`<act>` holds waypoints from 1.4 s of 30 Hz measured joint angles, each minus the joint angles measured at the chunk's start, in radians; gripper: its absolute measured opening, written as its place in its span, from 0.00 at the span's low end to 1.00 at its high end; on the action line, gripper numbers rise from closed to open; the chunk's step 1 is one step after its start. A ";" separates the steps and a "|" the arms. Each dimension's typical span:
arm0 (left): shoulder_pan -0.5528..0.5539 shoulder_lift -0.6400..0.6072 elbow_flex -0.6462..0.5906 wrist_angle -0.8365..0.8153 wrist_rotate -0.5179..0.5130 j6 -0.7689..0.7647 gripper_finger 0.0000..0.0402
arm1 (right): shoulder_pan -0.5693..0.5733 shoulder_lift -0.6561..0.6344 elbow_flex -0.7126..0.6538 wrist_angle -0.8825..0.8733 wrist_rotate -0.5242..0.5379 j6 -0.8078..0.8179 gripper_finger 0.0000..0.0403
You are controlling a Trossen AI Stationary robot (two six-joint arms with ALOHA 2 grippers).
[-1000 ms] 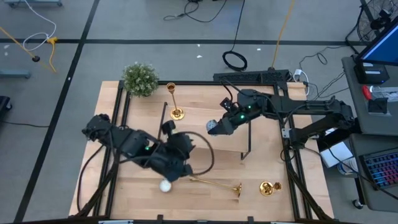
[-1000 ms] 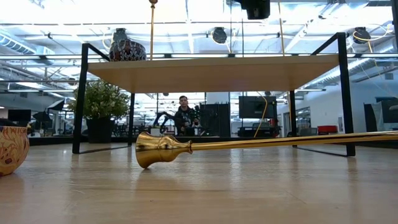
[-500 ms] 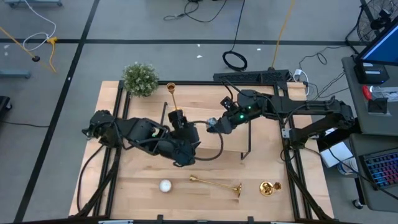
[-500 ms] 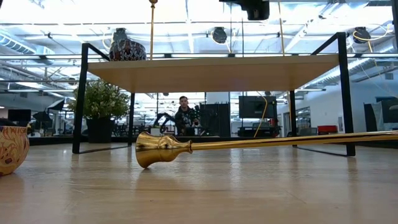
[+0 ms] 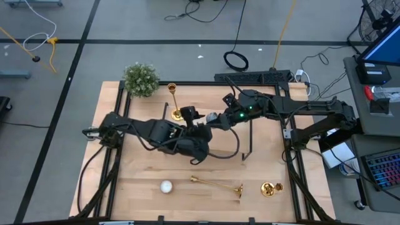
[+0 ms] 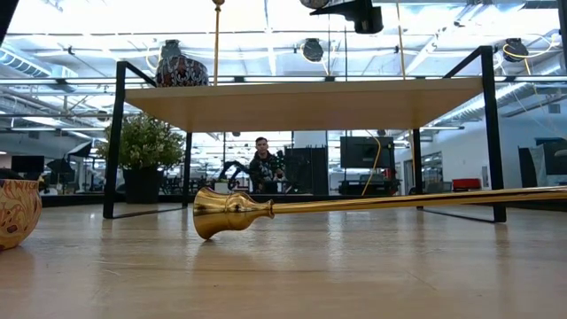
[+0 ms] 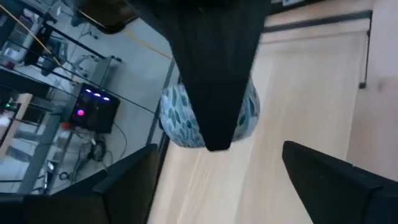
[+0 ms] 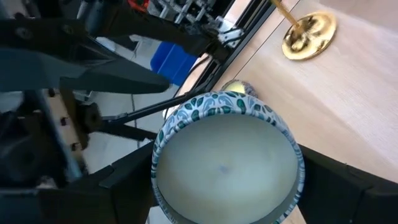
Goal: Pick & Place candle stick holders
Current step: Put the blue scented candle on the shelf
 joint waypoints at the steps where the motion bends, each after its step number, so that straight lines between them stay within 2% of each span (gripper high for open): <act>1: 0.005 -0.002 0.000 0.015 0.005 0.001 0.84 | 0.000 0.000 0.000 0.000 0.005 -0.001 0.76; 4: 0.018 -0.004 0.000 0.053 0.011 0.006 0.84 | 0.000 0.000 0.000 0.000 0.021 -0.002 0.75; 8: 0.035 -0.003 0.000 0.081 0.025 0.020 0.88 | 0.000 0.000 0.000 0.000 0.023 -0.002 0.76; 11: 0.047 -0.004 0.000 0.090 0.083 0.011 0.91 | 0.000 0.000 0.000 0.000 0.024 -0.002 0.78; 14: 0.049 -0.003 0.000 0.099 0.078 0.018 0.93 | 0.000 0.000 0.000 0.000 0.026 -0.004 0.77; 18: 0.053 -0.003 0.000 0.108 0.062 0.058 0.92 | 0.000 0.000 0.000 0.000 0.026 -0.006 0.76; 25: 0.070 -0.003 0.000 0.109 0.109 0.056 0.89 | 0.001 0.000 0.000 0.000 0.024 -0.006 0.77; 34: 0.101 -0.003 0.000 0.111 0.182 0.037 0.92 | 0.014 0.000 0.000 0.004 0.023 -0.010 0.76; 42: 0.102 -0.003 0.000 0.111 0.221 0.019 0.87 | 0.014 0.000 0.000 0.003 0.023 -0.010 0.77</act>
